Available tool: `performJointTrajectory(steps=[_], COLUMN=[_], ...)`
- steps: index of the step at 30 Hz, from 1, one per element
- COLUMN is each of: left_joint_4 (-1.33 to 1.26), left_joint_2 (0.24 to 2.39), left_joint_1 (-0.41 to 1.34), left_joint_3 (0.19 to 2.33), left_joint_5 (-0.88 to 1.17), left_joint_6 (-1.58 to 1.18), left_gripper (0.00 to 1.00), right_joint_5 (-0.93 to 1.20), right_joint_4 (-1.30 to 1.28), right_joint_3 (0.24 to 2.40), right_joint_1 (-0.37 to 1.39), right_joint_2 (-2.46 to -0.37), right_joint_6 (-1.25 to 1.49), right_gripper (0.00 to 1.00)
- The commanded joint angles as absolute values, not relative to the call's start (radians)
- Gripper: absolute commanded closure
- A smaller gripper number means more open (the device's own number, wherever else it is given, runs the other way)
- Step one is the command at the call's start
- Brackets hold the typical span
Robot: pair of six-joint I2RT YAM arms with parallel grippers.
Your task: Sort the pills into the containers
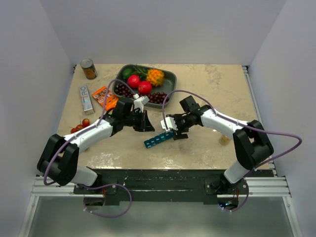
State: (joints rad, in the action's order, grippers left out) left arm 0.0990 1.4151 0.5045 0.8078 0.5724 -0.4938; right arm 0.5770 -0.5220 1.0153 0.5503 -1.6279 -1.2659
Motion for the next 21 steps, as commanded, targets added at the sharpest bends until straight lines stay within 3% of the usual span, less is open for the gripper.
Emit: performJointTrajectory(steps=[1,5,6,8,9,12,21], left_joint_4=[0.048,-0.047,-0.061,-0.101,-0.110,-0.138,-0.137], left_joint_2=[1.422,1.476,1.508,1.543,1.581,1.652,1.792], left_joint_1=[0.502,0.518,0.525,0.544,0.549,0.564,0.577], left_joint_3=[0.821,0.819,0.824,0.841,0.848,0.871,0.877], left_joint_5=[0.601,0.637,0.641,0.647,0.647,0.637,0.583], left_joint_6=[-0.488,-0.528,-0.534,-0.549,-0.551,-0.555,-0.529], left_gripper=[0.94,0.99,0.99,1.00,1.00,1.00,1.00], right_joint_5=[0.656,0.681,0.680,0.672,0.667,0.657,0.629], right_joint_4=[-0.555,-0.552,-0.561,-0.568,-0.572,-0.578,-0.552], right_joint_3=[1.075,1.089,1.094,1.103,1.107,1.117,1.118], right_joint_1=[0.542,0.529,0.529,0.531,0.529,0.529,0.529], right_joint_2=[-1.583,-1.591,-1.606,-1.623,-1.632,-1.652,-1.672], right_joint_6=[-1.187,-1.112,-1.109,-1.092,-1.091,-1.086,-1.065], right_gripper=[0.24,0.42,0.54,0.66,0.78,0.99,1.00])
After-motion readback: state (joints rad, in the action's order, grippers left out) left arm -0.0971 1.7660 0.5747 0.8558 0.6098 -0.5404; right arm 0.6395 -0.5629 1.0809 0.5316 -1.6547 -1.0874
